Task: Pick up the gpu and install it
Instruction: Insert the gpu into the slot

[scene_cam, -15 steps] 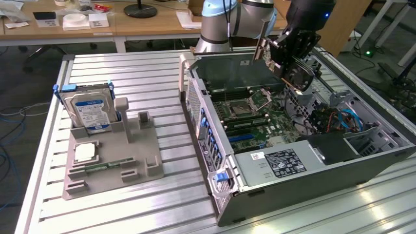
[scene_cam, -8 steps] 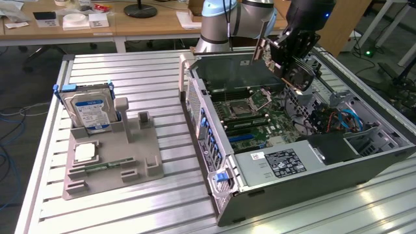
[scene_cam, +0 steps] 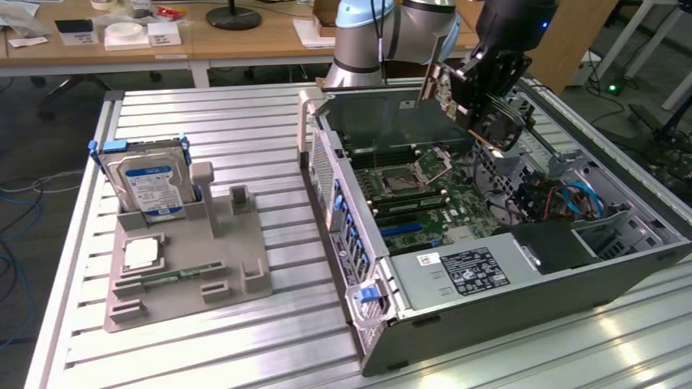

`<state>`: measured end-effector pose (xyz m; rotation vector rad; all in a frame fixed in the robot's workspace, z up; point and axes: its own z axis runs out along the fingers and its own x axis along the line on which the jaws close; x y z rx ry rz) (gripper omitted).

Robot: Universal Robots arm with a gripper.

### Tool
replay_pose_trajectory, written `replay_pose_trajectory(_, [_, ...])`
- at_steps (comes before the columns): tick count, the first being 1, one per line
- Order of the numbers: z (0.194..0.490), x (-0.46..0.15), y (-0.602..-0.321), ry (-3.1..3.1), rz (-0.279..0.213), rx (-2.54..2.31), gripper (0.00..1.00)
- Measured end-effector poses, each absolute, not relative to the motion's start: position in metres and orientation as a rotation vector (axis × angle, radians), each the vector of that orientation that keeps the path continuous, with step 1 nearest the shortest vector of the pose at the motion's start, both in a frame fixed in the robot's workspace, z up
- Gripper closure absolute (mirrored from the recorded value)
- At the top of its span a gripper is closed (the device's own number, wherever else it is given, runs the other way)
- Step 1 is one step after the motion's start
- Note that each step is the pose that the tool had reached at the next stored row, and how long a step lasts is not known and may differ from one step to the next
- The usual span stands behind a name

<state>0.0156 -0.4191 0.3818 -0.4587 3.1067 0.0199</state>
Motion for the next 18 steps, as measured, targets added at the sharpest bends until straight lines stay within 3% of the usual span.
replay_pose_trajectory(18, [0.3818, 0.0157, -0.4191, 3.065, 0.022, -0.688, 0.70])
